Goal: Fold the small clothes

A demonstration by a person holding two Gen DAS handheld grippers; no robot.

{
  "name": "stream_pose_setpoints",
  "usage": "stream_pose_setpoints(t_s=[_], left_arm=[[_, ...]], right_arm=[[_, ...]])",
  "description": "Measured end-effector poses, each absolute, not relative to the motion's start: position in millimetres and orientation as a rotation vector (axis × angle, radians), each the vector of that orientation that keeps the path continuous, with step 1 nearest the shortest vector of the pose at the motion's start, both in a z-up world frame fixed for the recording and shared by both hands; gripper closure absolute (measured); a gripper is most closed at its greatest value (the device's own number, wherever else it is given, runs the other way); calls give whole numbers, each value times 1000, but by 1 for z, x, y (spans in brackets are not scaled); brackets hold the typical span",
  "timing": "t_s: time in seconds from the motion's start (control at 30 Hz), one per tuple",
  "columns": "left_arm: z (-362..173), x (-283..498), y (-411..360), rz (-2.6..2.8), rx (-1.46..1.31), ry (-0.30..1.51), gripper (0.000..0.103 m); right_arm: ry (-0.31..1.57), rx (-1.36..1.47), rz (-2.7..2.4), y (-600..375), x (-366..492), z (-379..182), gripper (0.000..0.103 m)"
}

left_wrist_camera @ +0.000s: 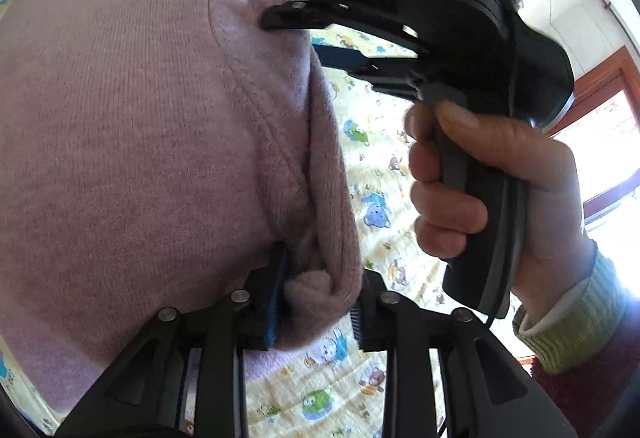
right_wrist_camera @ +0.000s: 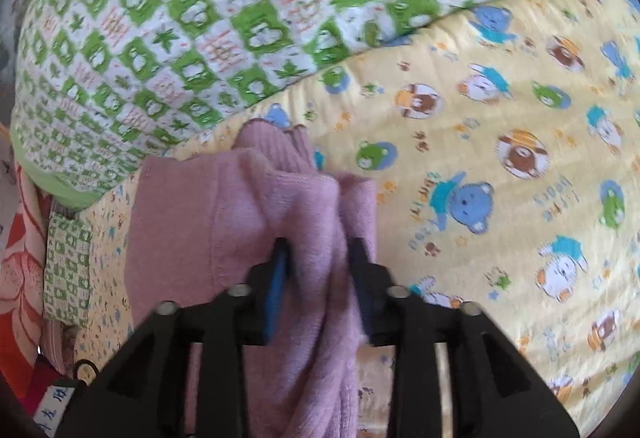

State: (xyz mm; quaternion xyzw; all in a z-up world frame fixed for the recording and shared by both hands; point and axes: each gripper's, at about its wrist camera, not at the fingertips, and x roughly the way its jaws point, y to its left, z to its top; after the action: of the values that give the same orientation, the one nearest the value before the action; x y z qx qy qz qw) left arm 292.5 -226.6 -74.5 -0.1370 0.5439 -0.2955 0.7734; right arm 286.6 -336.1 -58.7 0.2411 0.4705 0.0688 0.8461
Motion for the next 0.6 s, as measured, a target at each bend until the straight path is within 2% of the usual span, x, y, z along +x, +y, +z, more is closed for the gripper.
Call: stream_pose_setpoints(t_s=[0.07, 0.23, 0.4, 0.6], left_arm=[[-70, 285, -220, -648, -293, 1176, 66], [-57, 266, -198, -662, -292, 1164, 66], [-46, 235, -158, -629, -262, 1136, 60], [-61, 218, -97, -486, -225, 1144, 56]], right_arm=[[968, 521, 139, -340, 276, -52, 53], [941, 540, 154, -341, 241, -41, 53], [922, 518, 174, -328, 200, -36, 53], [916, 493, 271, -298, 167, -28, 53]])
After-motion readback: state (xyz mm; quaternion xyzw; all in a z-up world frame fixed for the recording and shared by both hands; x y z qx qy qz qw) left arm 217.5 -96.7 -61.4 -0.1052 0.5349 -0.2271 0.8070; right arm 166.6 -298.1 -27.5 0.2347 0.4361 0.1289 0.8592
